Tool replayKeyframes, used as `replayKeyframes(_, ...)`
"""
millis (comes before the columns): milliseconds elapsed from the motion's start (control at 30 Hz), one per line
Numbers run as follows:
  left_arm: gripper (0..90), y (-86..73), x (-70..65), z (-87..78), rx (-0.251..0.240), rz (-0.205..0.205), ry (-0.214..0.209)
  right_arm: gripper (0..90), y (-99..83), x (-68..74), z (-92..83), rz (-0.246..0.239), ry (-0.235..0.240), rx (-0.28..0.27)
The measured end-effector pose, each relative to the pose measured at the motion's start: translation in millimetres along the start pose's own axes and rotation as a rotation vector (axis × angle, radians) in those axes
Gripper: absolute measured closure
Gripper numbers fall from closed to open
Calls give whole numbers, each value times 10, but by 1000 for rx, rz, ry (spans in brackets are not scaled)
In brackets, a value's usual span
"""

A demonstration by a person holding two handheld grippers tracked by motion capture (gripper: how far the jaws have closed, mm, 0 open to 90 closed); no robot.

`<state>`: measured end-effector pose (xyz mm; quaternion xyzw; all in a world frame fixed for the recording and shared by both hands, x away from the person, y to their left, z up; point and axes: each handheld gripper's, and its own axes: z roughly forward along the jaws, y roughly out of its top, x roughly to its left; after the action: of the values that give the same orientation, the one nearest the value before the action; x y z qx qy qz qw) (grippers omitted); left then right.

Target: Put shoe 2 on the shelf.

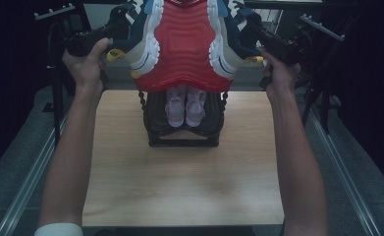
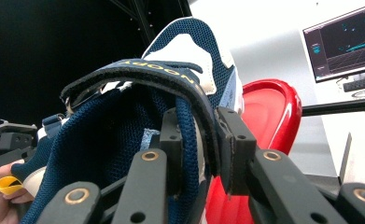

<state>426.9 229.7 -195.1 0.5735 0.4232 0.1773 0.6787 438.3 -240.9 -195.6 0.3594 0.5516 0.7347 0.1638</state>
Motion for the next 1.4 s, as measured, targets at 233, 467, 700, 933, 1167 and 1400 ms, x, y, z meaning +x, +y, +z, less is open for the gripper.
replayKeyframes(233,739,4,-47,85,5,10,6,736,-16,25,103,0,-4,9)
replayKeyframes(467,739,-27,-50,186,9,10,30,736,-61,33,224,-6,-19,38)
replayKeyframes(700,738,-58,-67,312,18,22,53,736,-104,48,355,-28,-46,68)
replayKeyframes(933,738,-105,-97,451,28,42,83,735,-149,63,477,-57,-78,89)
replayKeyframes(1167,737,-124,-114,510,25,54,104,735,-188,86,571,-74,-113,84)
replayKeyframes(1400,736,-156,-121,545,35,72,126,732,-245,139,655,-99,-140,100)
